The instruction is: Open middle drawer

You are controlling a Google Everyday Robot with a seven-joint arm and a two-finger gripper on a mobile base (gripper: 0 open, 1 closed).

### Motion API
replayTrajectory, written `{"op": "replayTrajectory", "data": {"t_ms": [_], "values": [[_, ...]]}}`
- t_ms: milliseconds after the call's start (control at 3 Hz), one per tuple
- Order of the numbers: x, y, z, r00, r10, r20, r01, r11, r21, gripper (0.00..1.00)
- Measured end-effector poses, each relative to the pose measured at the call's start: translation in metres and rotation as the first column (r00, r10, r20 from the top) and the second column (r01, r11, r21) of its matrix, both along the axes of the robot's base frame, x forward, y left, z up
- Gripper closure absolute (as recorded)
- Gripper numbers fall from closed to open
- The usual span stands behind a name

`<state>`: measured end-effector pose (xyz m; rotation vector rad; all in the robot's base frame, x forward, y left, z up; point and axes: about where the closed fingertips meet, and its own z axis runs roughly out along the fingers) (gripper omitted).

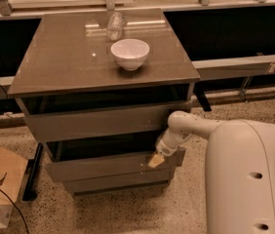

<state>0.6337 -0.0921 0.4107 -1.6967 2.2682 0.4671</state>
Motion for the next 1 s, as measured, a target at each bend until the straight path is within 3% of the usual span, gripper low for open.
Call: {"op": "replayTrajectory", "data": {"t_ms": [333, 667, 1000], "values": [[0.000, 0.000, 0.001, 1.0000, 0.000, 0.000, 0.000, 1.000, 0.000, 0.73], [-0.017, -0.004, 0.005, 0.9998, 0.001, -0.018, -0.001, 1.000, -0.020, 0.69], [-0.043, -0.006, 0.006, 0.9989, -0.012, -0.045, 0.011, 1.000, -0.023, 0.46]]}}
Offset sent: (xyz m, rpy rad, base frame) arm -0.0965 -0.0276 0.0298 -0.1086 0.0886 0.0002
